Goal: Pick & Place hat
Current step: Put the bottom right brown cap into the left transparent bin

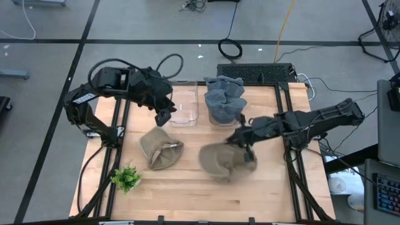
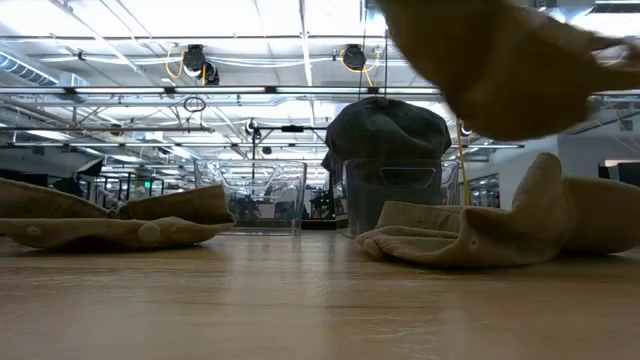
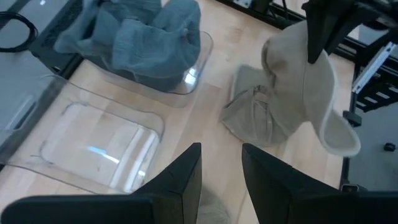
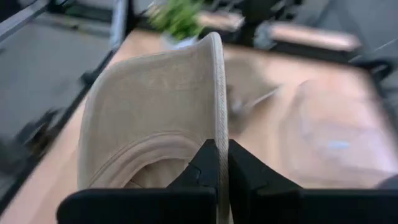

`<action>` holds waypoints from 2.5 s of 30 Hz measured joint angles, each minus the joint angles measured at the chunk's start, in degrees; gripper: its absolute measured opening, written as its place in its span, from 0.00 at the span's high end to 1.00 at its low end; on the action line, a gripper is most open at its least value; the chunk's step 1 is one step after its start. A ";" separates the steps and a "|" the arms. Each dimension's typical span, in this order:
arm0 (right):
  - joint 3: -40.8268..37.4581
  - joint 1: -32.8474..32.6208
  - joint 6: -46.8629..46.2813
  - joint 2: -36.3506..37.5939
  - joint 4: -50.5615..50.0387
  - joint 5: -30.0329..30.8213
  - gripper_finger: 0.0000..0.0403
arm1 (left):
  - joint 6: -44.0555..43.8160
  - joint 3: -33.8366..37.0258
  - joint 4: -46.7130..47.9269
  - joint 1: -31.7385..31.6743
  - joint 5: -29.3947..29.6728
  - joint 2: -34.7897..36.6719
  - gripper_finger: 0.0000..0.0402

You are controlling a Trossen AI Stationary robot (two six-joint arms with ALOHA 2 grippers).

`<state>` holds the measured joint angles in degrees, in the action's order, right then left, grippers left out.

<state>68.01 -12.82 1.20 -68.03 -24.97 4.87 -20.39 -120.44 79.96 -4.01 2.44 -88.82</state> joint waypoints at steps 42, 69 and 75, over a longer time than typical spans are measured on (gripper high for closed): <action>7.04 11.69 19.14 -4.72 32.05 20.50 1.00 | -4.71 0.06 -12.14 -8.40 -24.82 2.00 0.69; 6.93 9.75 17.72 -4.61 33.51 21.56 1.00 | -15.27 0.04 -13.19 -8.22 -15.76 0.26 0.69; 6.91 9.70 17.56 -4.70 33.69 20.12 1.00 | -13.19 0.02 -12.24 -8.24 -10.97 0.23 0.80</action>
<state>74.91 -3.11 18.76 -72.73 8.72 24.99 -33.58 -120.42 67.73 -12.25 -8.53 -88.60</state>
